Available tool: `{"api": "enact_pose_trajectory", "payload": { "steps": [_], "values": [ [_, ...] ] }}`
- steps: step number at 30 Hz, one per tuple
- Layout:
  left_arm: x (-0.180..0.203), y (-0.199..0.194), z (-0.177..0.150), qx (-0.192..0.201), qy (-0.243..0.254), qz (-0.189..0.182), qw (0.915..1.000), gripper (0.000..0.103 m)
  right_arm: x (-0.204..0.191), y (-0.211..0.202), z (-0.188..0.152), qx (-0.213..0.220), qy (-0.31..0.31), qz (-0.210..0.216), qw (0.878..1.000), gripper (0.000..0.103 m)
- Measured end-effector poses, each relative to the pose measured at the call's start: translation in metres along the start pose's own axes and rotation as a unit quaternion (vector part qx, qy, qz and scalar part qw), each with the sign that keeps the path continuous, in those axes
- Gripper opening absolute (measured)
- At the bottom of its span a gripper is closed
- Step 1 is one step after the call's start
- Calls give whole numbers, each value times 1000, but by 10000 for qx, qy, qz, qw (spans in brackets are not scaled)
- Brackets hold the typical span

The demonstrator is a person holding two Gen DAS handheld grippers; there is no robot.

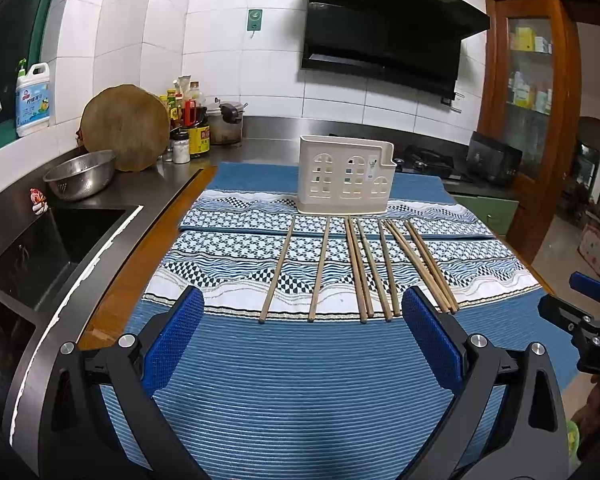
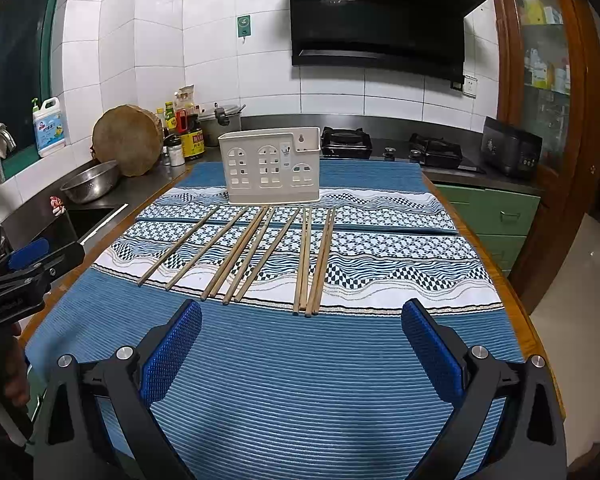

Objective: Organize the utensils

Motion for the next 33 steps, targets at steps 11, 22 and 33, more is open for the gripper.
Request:
{"api": "enact_pose_trajectory", "payload": {
  "steps": [11, 22, 33],
  "values": [
    [-3, 2, 2, 11, -34, 40, 10000, 98, 0, 2, -1, 13, -1, 20, 10000, 97],
    [-4, 2, 1, 4, -41, 43, 10000, 98, 1, 0, -2, 35, 27, 19, 10000, 97],
    [-4, 1, 0, 2, -62, 57, 10000, 98, 2, 0, -1, 31, 34, 25, 10000, 97]
  ]
}}
Point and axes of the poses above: each gripper's, at about its wrist camera, not at the fingertips, and y roughly the way its jaws point, x to its right, z to its top, the point moved 1 cm from there along y, roughly the way its jaws point, and after that the axes turned 3 degrees about x, right-handed, at the moved point
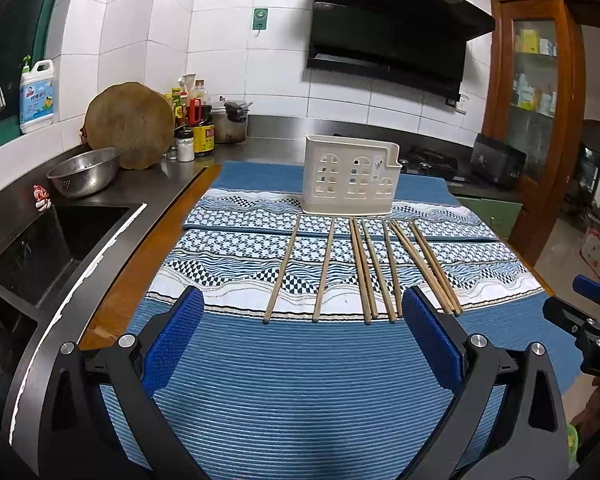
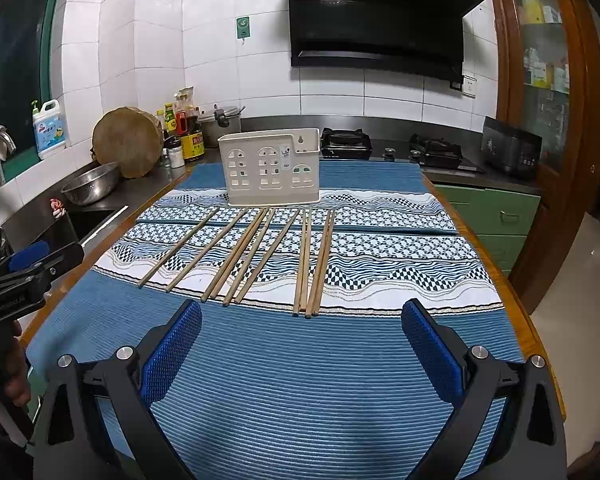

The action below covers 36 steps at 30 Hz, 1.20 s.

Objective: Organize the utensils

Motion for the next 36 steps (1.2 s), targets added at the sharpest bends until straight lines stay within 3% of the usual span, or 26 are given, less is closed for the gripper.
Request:
{"api": "enact_pose_trajectory", "payload": {
  "steps": [19, 36],
  "values": [
    [1, 4, 3, -26, -9, -26, 10000, 98, 1, 4, 3, 11, 33, -13, 10000, 97],
    [2, 32, 22, -41, 92, -74, 9999, 98, 9, 22, 11, -64, 117, -88, 9999, 97]
  ]
}}
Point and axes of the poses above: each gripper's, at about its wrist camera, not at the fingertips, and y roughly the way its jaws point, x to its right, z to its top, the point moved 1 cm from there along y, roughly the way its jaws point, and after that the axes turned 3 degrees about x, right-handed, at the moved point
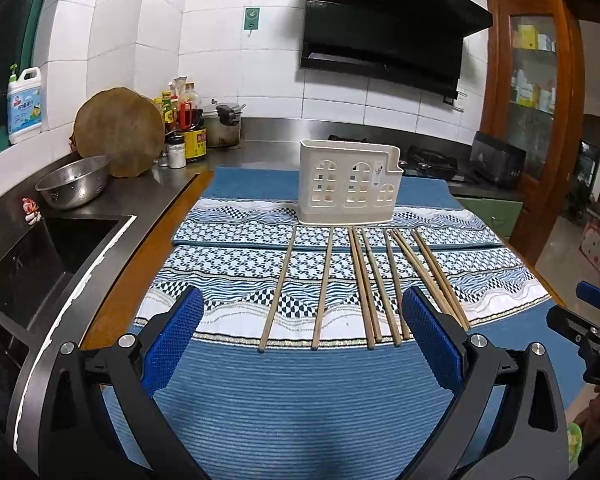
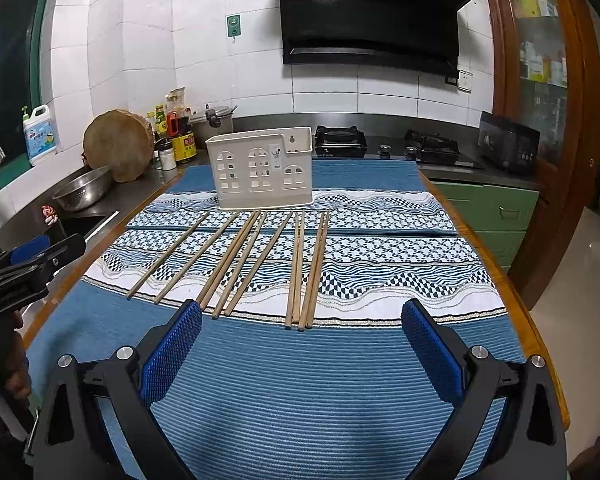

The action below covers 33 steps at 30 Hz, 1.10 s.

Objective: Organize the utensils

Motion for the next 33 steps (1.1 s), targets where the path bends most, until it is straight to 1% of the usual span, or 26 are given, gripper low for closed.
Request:
{"api": "enact_pose_trajectory", "payload": {
  "steps": [11, 17, 22, 23, 24, 30, 32, 33],
  "values": [
    [-7, 40, 8, -241, -114, -151, 9995, 97, 6, 28, 2, -182, 117, -25, 9998, 97],
    [-9, 60, 15, -320, -113, -339, 9989, 97, 6, 43, 6, -260, 143, -24, 9996, 97],
    [-9, 74, 17, -379, -19, -323, 9988, 96, 5, 60, 5, -378, 143, -26, 9992, 97],
    [-9, 77, 17, -411, 1, -322, 9986, 95, 5, 63, 5, -410, 145, -27, 9991, 97],
    [-9, 80, 17, -448, 13, -357, 9984, 89, 5, 66, 5, -432, 149, -32, 9989, 97],
    [-12, 98, 14, -628, 65, -457, 9970, 83, 8, 81, 6, -516, 175, -84, 9985, 96],
    [-14, 103, 14, -675, 78, -464, 9966, 79, 9, 86, 6, -548, 188, -89, 9983, 96],
    [-15, 106, 14, -697, 76, -476, 9964, 75, 8, 88, 6, -562, 190, -92, 9982, 96]
  ]
}}
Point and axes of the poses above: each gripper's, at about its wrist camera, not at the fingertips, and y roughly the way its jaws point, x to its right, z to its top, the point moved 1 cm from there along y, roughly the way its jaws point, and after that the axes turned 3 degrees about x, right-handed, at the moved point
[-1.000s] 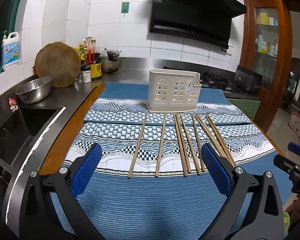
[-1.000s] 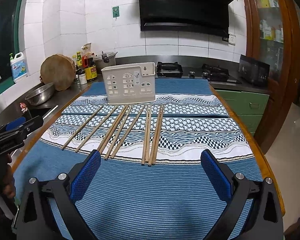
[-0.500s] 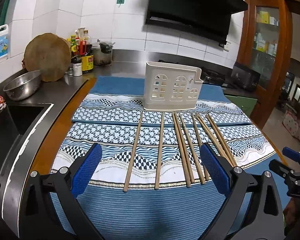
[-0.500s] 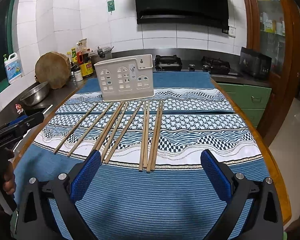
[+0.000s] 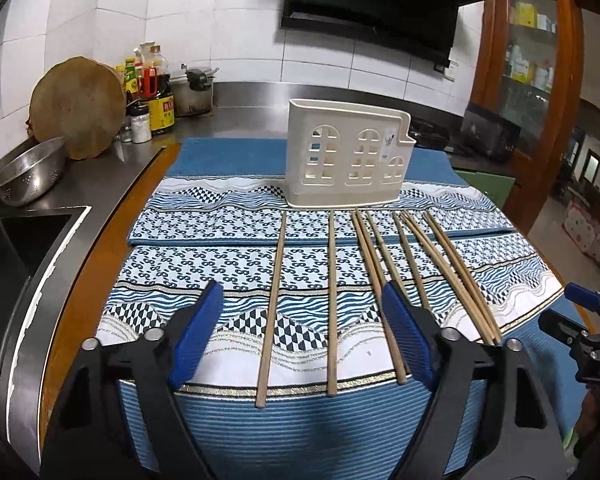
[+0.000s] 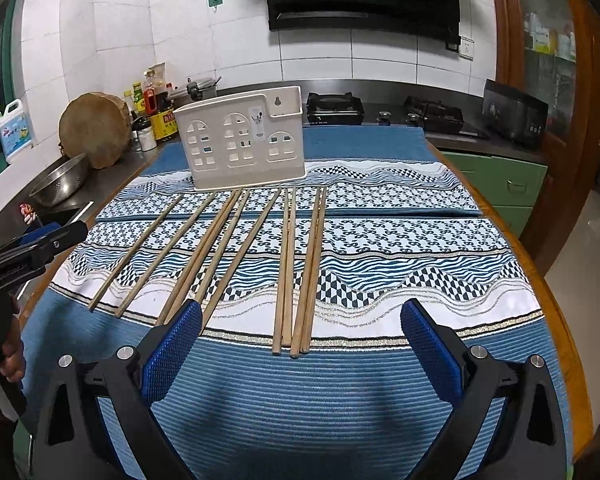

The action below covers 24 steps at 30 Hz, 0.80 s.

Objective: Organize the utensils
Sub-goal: 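Lower the right tool onto a wooden chopstick while the left tool lowers onto another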

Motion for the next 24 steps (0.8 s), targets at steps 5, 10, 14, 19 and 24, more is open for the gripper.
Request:
{"api": "enact_pose_trajectory", "payload": {
  "steps": [5, 10, 14, 19, 24],
  "values": [
    [-8, 11, 0, -112, -6, -10, 9999, 63, -2, 10, 0, -85, -29, -10, 10000, 96],
    [-18, 21, -4, -322, 82, 9, 9994, 56, -2, 15, -2, -136, -9, -45, 9999, 96],
    [-29, 30, -7, -464, 66, 77, 9989, 52, -1, 19, -2, -184, 17, -55, 9998, 96],
    [-33, 42, -16, -711, 185, 109, 9972, 44, -3, 25, -3, -239, -5, -39, 9997, 95],
    [-34, 60, -23, -986, 177, 25, 9950, 35, -3, 31, -5, -282, -1, -28, 9996, 95]
  ]
}}
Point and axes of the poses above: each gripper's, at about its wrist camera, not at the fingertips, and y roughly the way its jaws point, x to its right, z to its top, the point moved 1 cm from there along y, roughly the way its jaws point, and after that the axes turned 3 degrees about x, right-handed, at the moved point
